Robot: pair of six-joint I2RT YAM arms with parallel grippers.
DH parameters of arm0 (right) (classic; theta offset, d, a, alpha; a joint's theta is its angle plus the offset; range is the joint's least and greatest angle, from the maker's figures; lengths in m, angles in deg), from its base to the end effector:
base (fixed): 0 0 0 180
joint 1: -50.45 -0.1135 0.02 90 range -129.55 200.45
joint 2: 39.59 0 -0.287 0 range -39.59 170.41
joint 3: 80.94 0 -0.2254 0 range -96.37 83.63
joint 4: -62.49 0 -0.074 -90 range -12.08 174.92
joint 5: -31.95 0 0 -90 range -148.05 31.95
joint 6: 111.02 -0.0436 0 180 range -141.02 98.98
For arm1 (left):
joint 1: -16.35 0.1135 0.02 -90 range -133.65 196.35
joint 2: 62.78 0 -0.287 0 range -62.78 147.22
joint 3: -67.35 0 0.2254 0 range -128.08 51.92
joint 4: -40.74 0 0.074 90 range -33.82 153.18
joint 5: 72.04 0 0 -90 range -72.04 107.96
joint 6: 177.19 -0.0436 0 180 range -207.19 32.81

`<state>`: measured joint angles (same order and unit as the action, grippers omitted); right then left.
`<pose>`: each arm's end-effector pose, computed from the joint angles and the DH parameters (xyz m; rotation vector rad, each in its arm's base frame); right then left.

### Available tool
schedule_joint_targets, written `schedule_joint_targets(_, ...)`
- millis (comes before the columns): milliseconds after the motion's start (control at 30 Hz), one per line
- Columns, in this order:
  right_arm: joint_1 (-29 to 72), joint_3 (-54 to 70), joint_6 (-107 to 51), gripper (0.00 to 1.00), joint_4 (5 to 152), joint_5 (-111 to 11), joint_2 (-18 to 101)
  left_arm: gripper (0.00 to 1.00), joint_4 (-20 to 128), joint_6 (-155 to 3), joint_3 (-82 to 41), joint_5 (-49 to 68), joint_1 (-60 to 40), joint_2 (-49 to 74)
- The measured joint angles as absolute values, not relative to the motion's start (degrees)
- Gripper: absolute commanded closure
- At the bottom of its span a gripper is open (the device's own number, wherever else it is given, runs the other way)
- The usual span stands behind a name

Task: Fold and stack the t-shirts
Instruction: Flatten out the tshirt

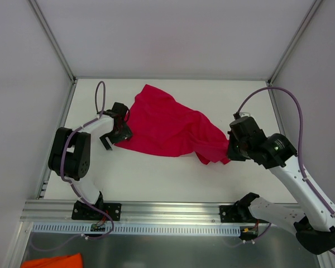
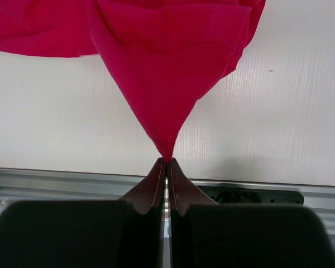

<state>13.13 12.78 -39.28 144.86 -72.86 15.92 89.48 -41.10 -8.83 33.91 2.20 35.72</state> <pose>0.1048 0.0659 0.3743 -0.2940 2.4160 0.1152 0.3021 -0.0638 0.2021 -0.8085 2.5943 0.1018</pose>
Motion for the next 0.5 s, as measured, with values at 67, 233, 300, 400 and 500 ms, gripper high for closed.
schedule_joint_targets(67, 13.1, 12.5, -39.1, 0.99, 145.1, -72.9, 15.9, 0.15, 89.3, -41.1, -8.8, 33.8, 2.2, 35.9)
schedule_joint_targets(233, 13.5, 12.2, -38.8, 0.99, 145.5, -73.4, 15.3, 0.42, 86.2, -41.2, -7.9, 32.0, 2.2, 36.4)
schedule_joint_targets(300, 13.6, 12.2, -38.8, 0.99, 145.8, -73.7, 14.8, 0.47, 85.4, -41.6, -7.5, 31.7, 2.6, 36.4)
schedule_joint_targets(400, 13.7, 12.2, -38.8, 0.99, 146.2, -73.9, 14.2, 0.59, 84.7, -41.9, -7.4, 31.5, 3.0, 36.4)
schedule_joint_targets(500, 13.9, 12.2, -38.7, 0.99, 146.5, -74.1, 14.0, 0.71, 84.1, -42.1, -7.4, 31.4, 3.0, 36.4)
